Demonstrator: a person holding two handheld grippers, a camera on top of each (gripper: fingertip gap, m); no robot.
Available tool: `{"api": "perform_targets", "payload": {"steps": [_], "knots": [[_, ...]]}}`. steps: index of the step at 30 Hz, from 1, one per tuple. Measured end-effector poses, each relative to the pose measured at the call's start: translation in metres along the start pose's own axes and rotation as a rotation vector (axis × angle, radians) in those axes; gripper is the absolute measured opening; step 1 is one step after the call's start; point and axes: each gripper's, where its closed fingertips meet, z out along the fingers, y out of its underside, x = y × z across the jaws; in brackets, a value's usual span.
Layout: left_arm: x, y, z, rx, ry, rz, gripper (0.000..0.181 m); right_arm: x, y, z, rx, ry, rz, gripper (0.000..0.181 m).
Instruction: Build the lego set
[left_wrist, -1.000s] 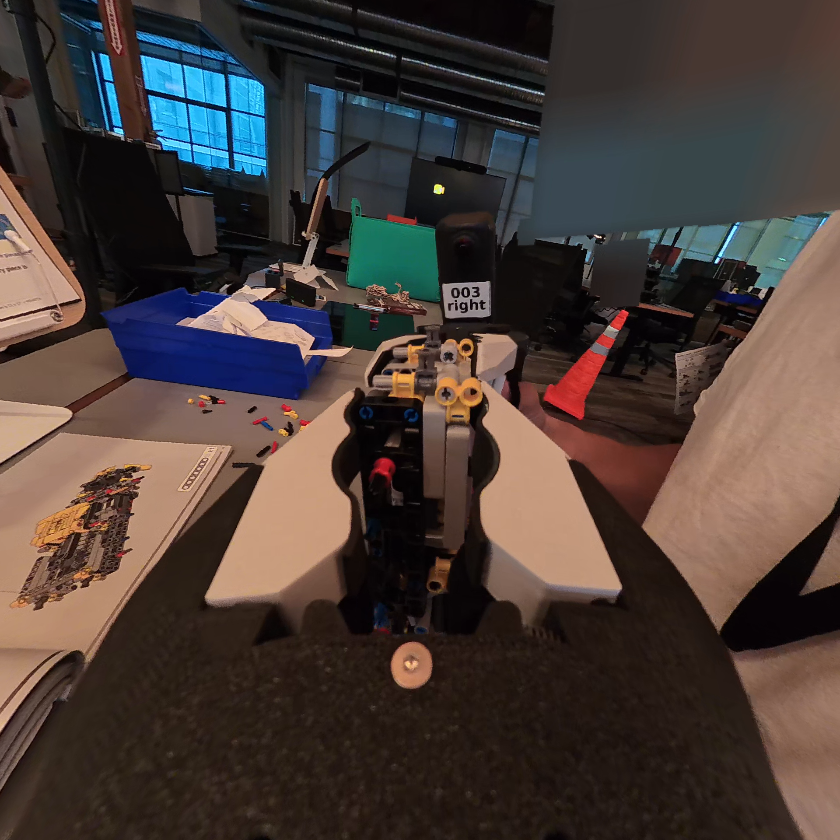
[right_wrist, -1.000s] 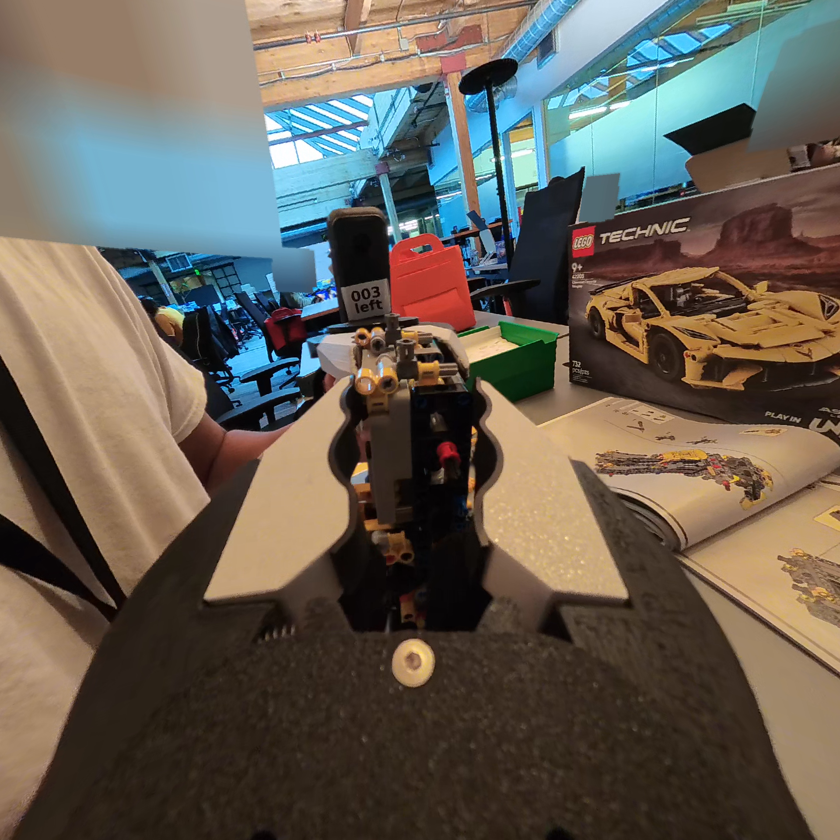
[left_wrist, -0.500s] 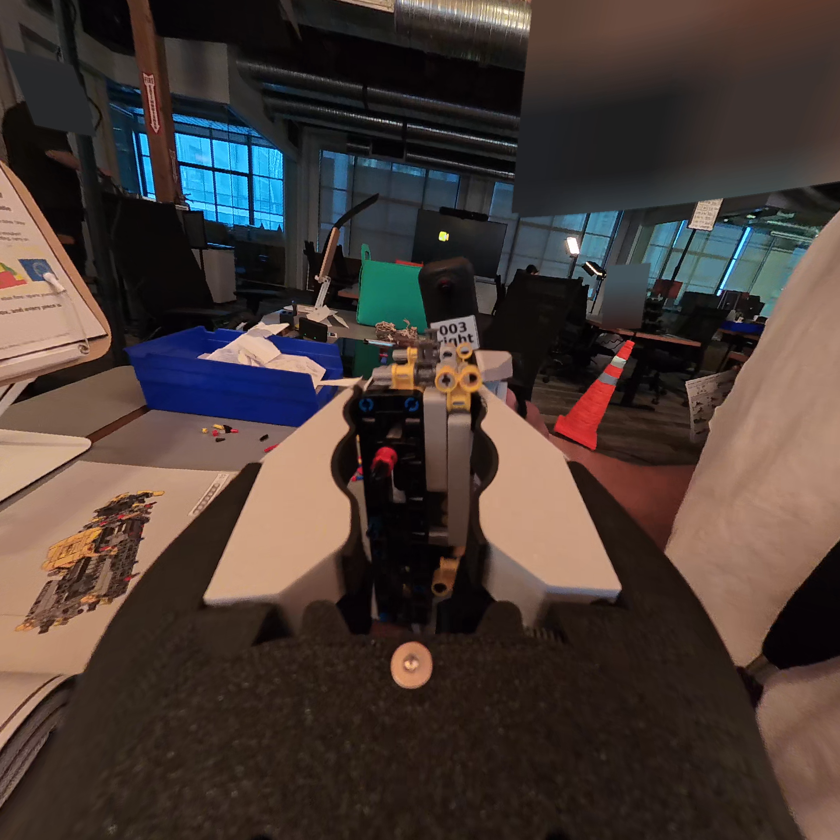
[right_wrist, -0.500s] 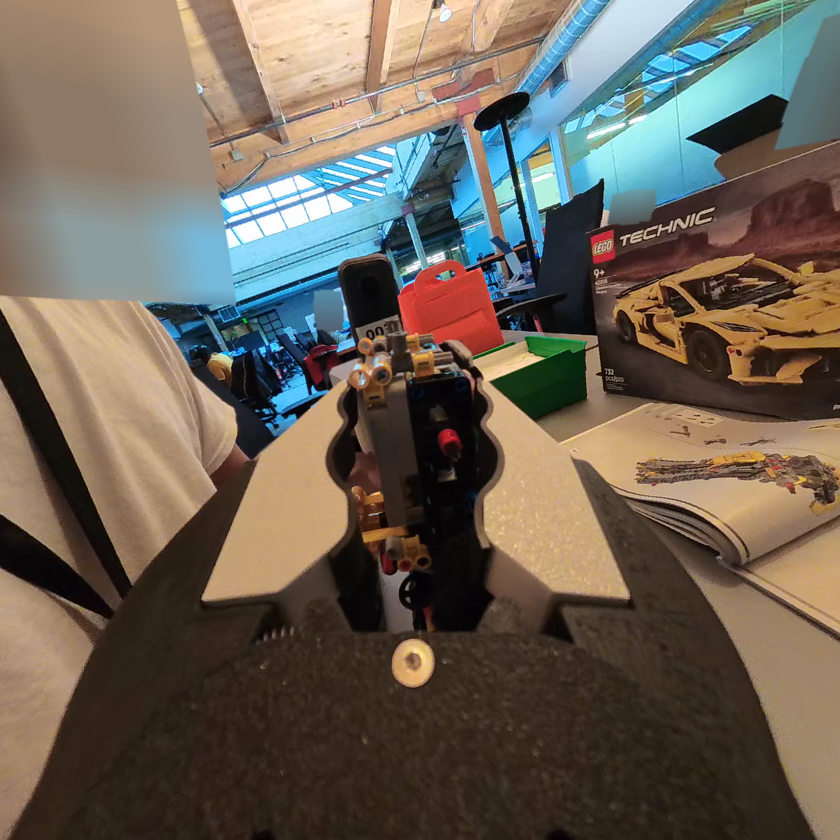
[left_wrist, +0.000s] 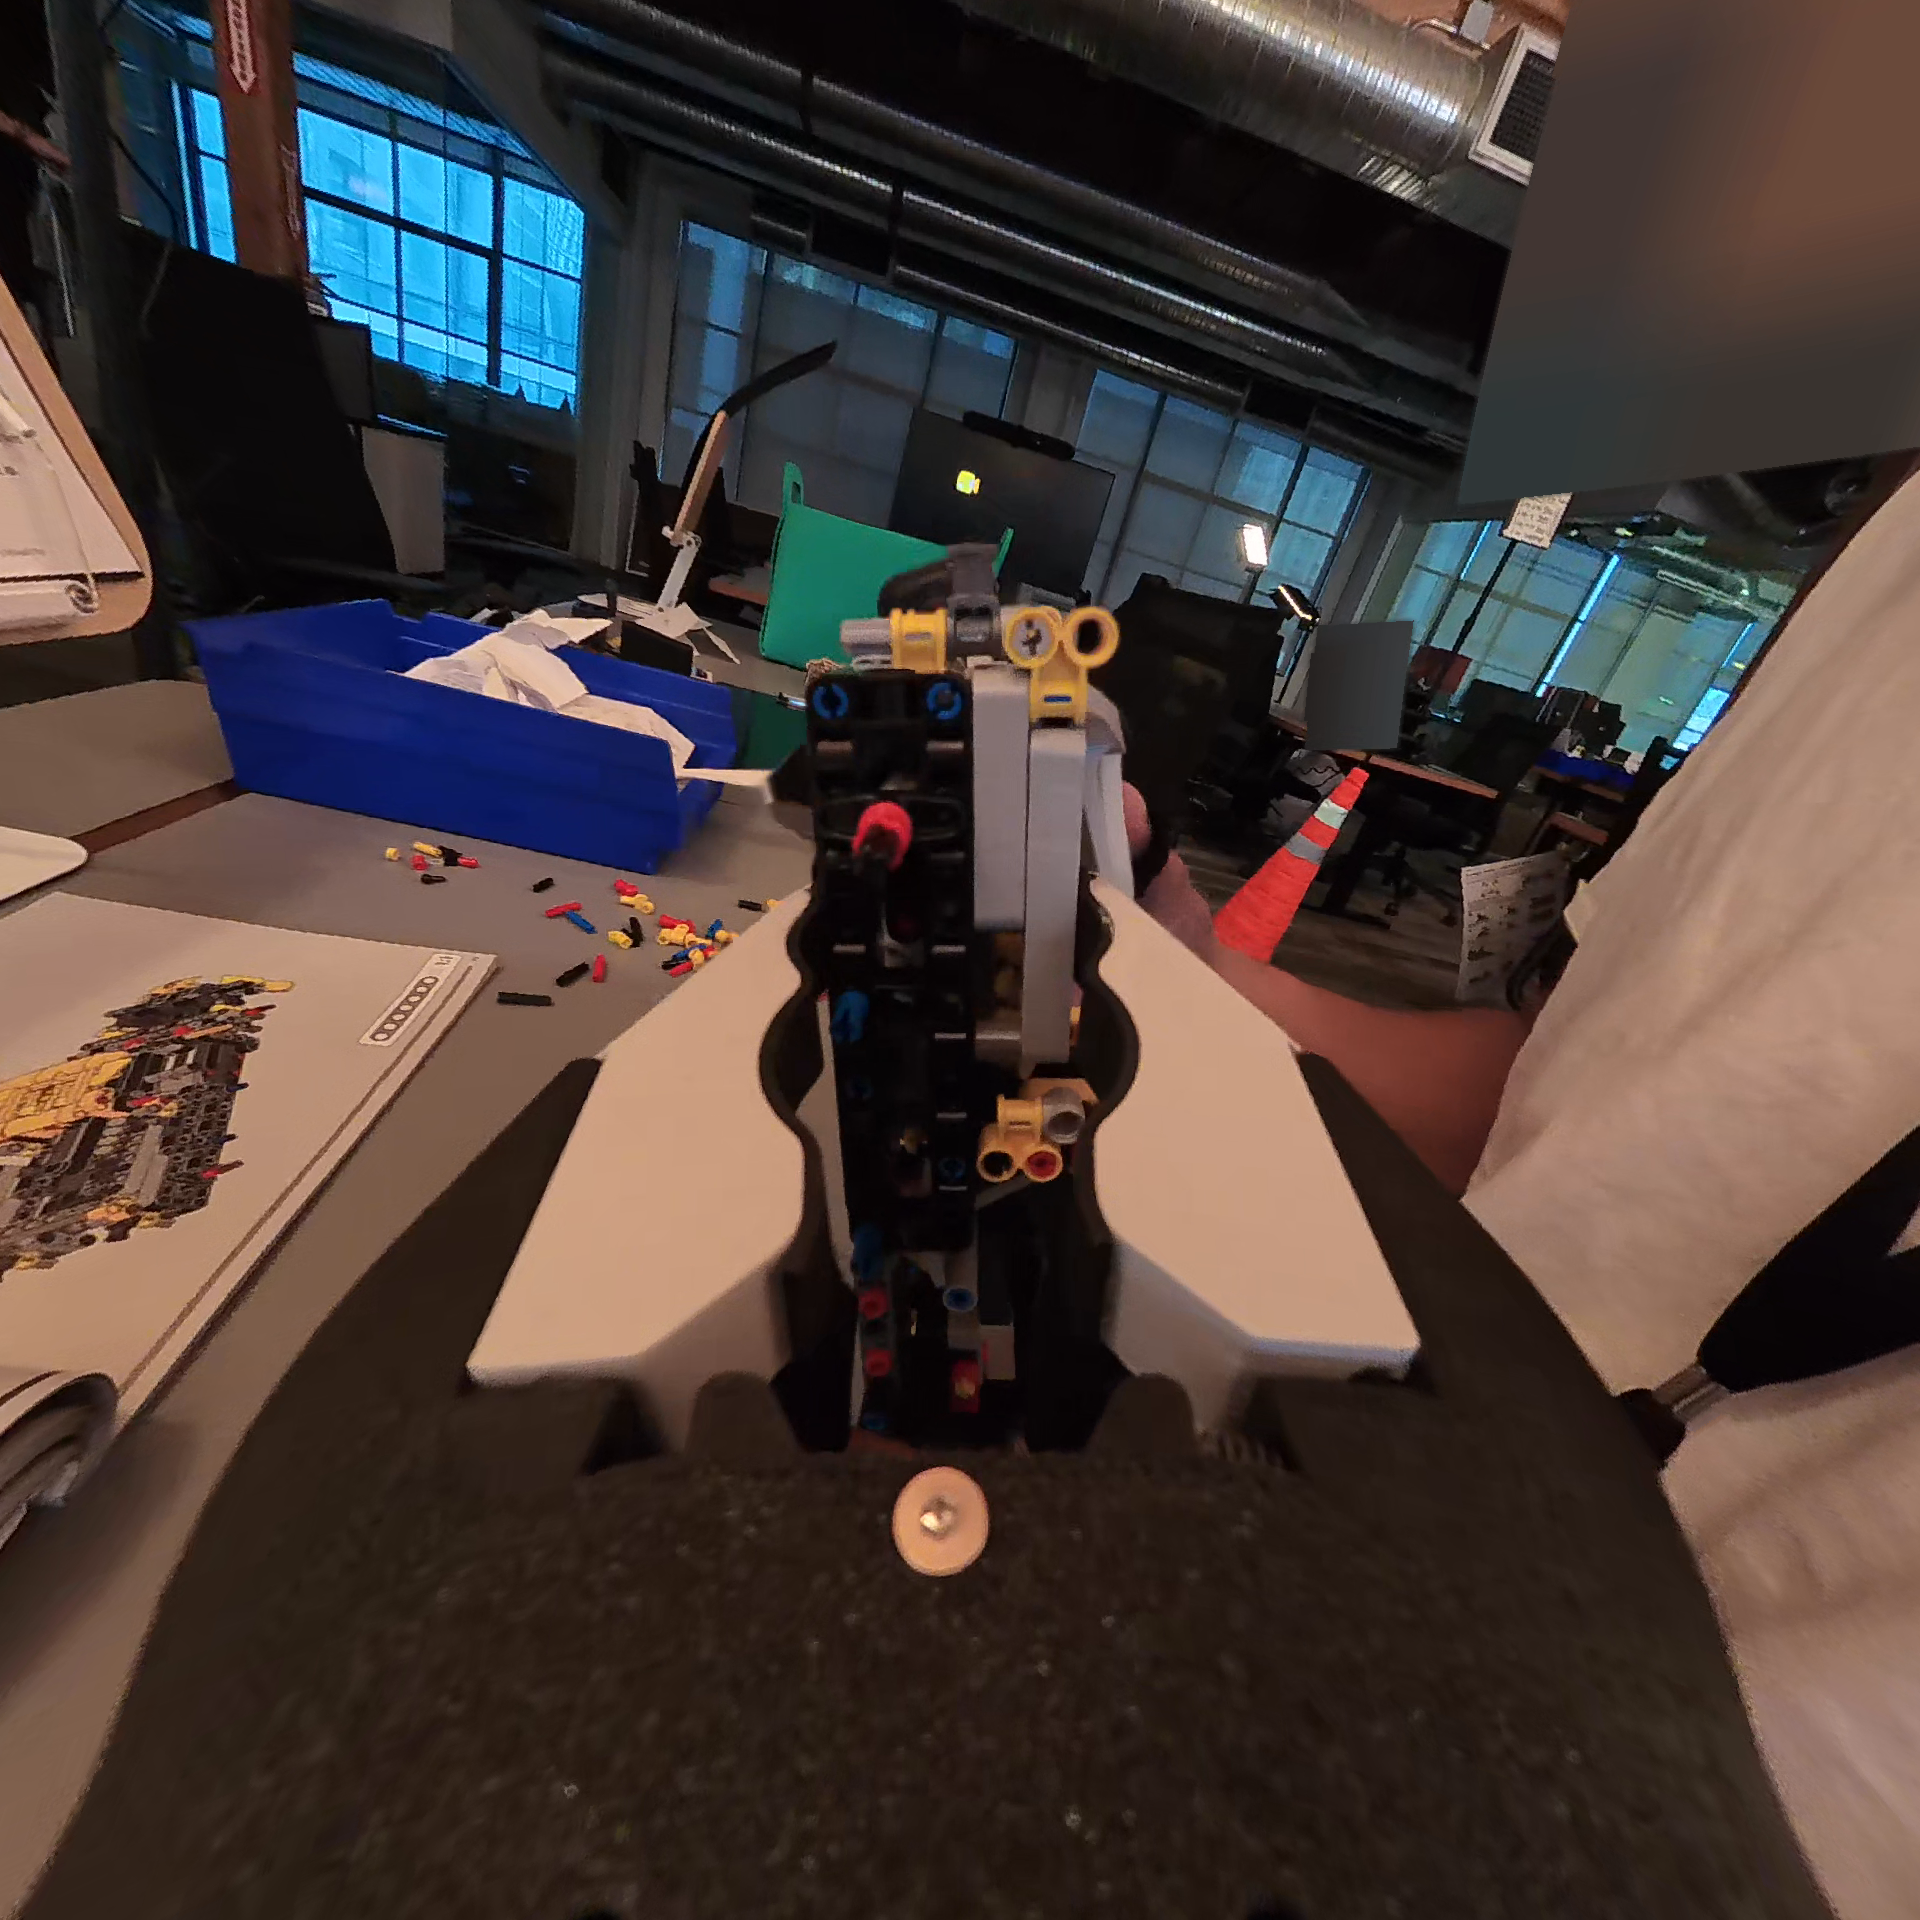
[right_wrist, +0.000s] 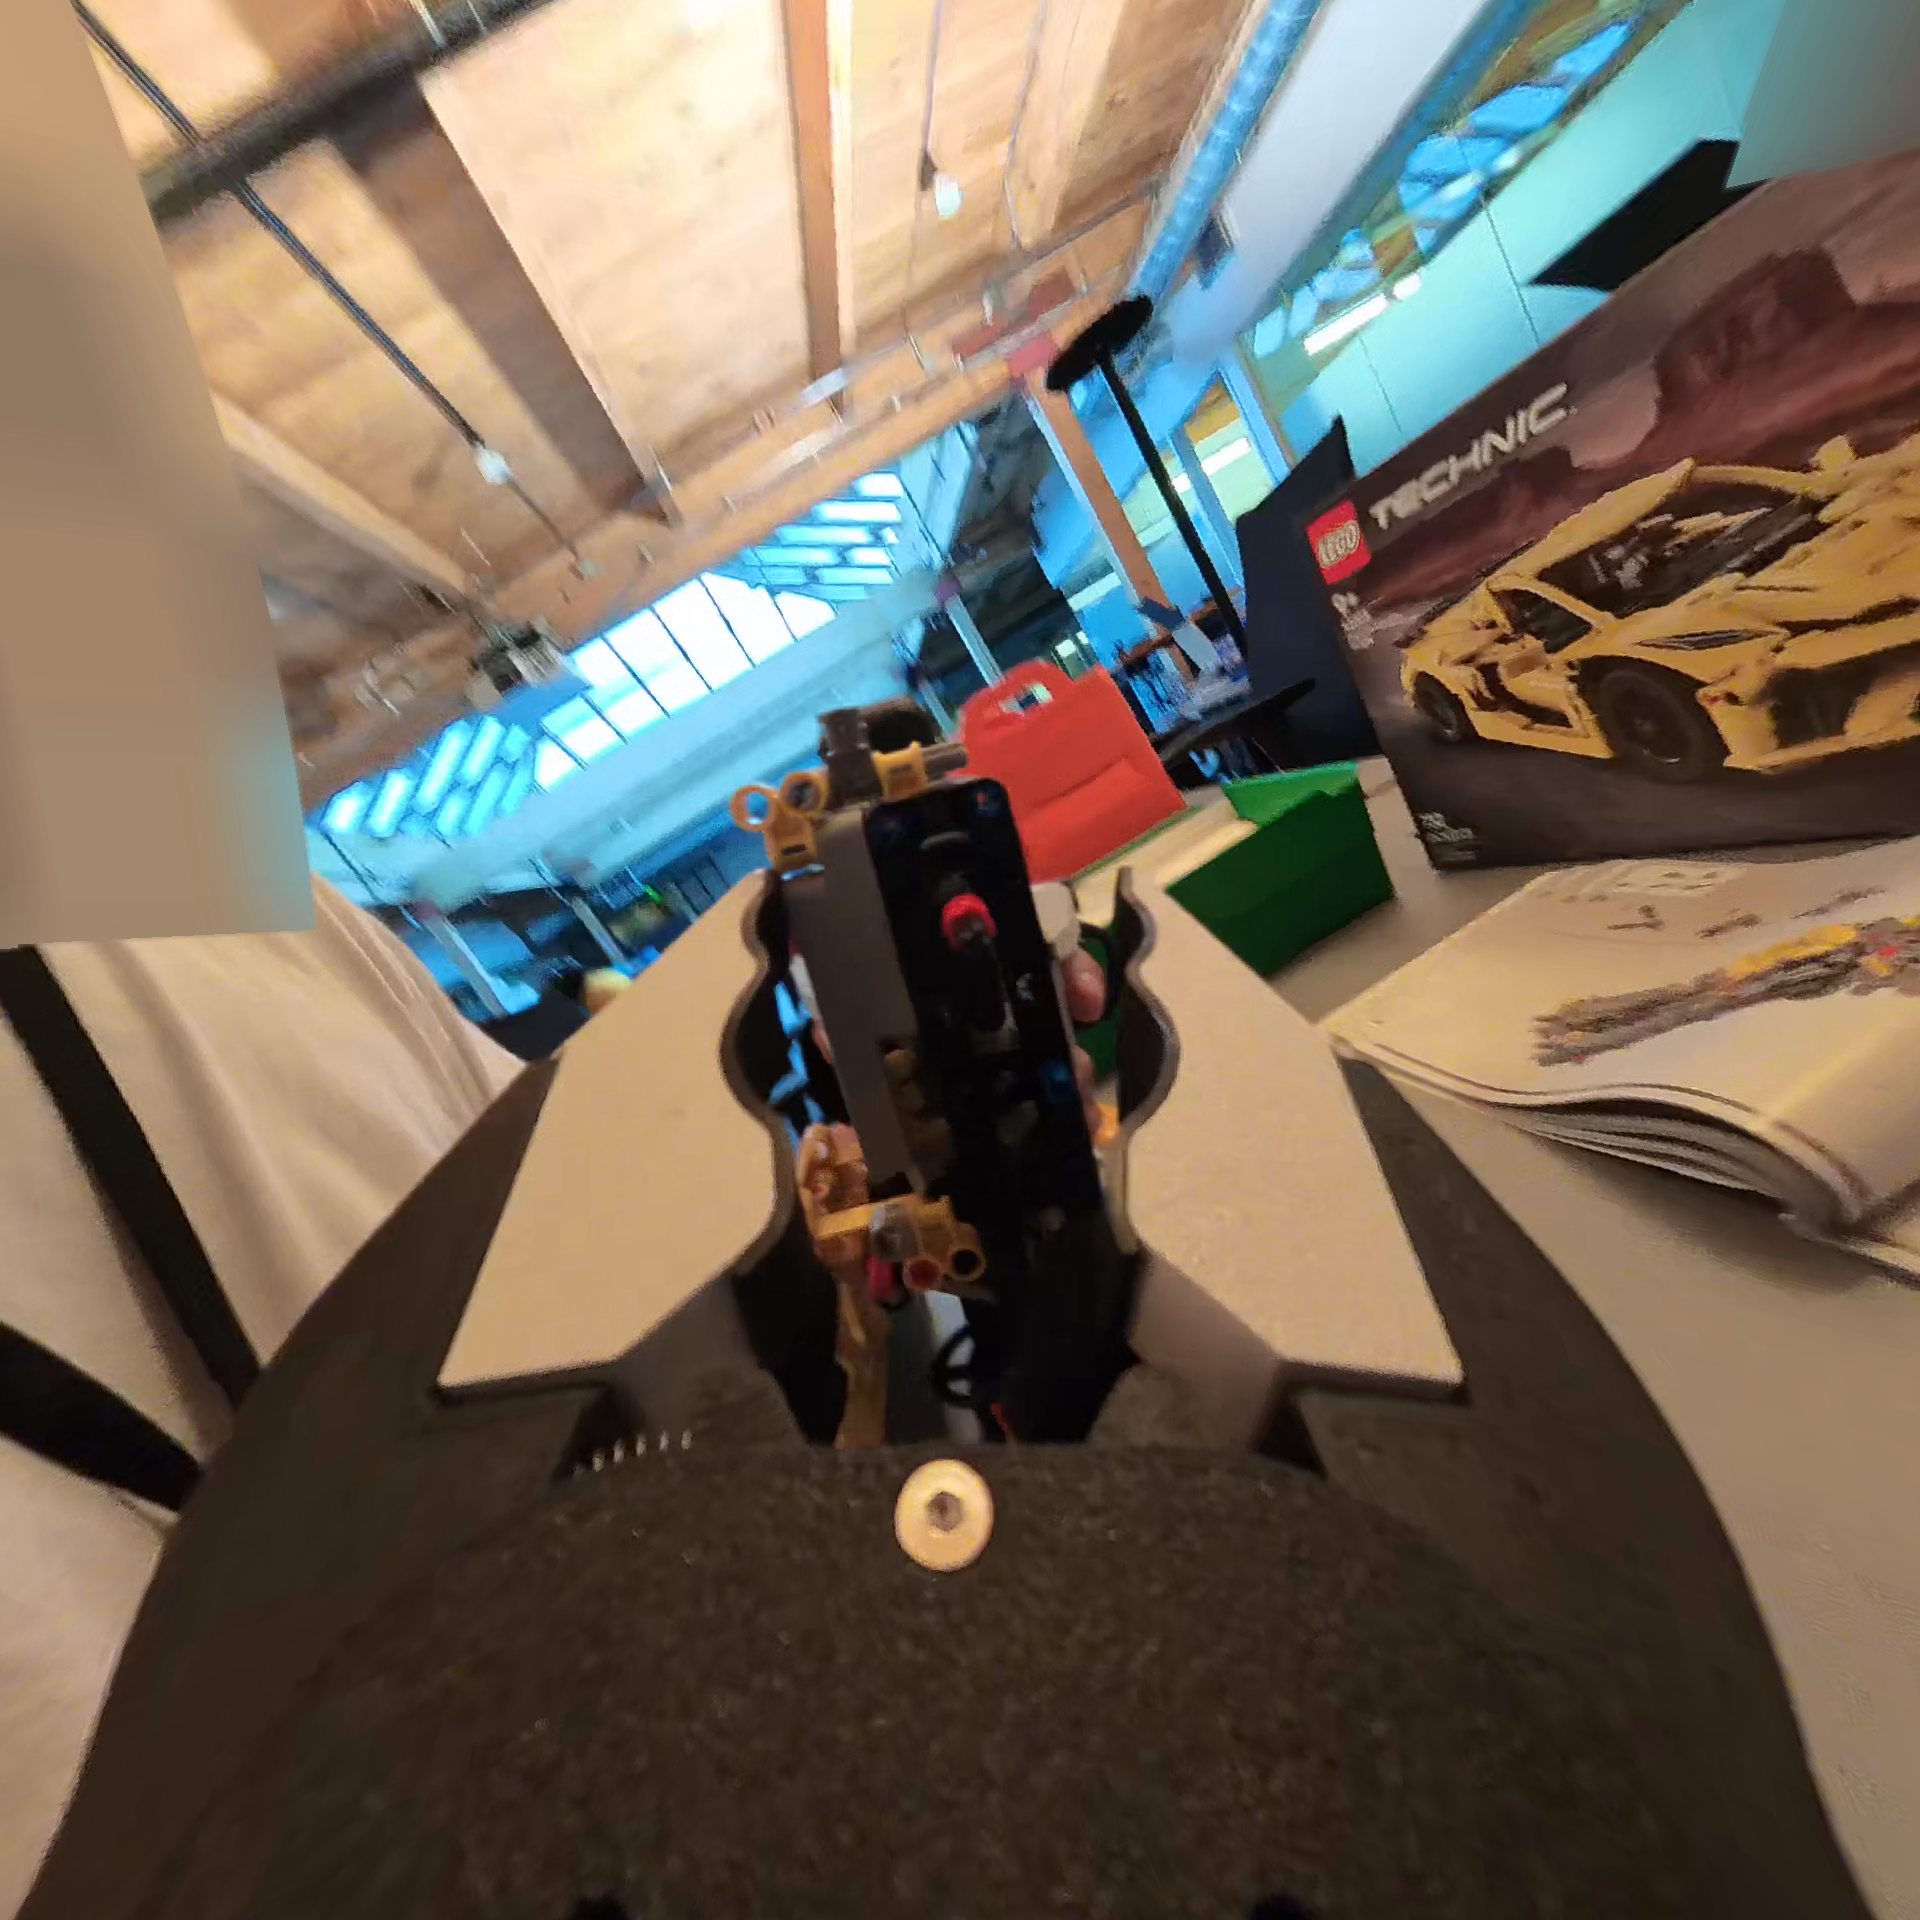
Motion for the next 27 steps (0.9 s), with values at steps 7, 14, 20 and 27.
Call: {"api": "perform_targets", "payload": {"steps": [7,14,20,27], "knots": [[0.002,0.0,0.002,0.007,-0.069,0.032,0.045,-0.003,-0.002,0.0,0.094,0.026,0.088,0.057],[0.011,0.001,0.005,0.016,-0.089,0.077,0.045,-0.012,-0.003,-0.001,0.17,0.031,0.02,0.059],[0.015,0.001,0.009,-0.002,-0.075,0.077,0.045,-0.016,-0.004,-0.006,0.185,0.007,-0.053,0.051],[0.017,0.002,0.007,-0.03,-0.039,0.102,0.045,-0.019,0.001,-0.007,0.145,-0.037,-0.047,0.052]]}}
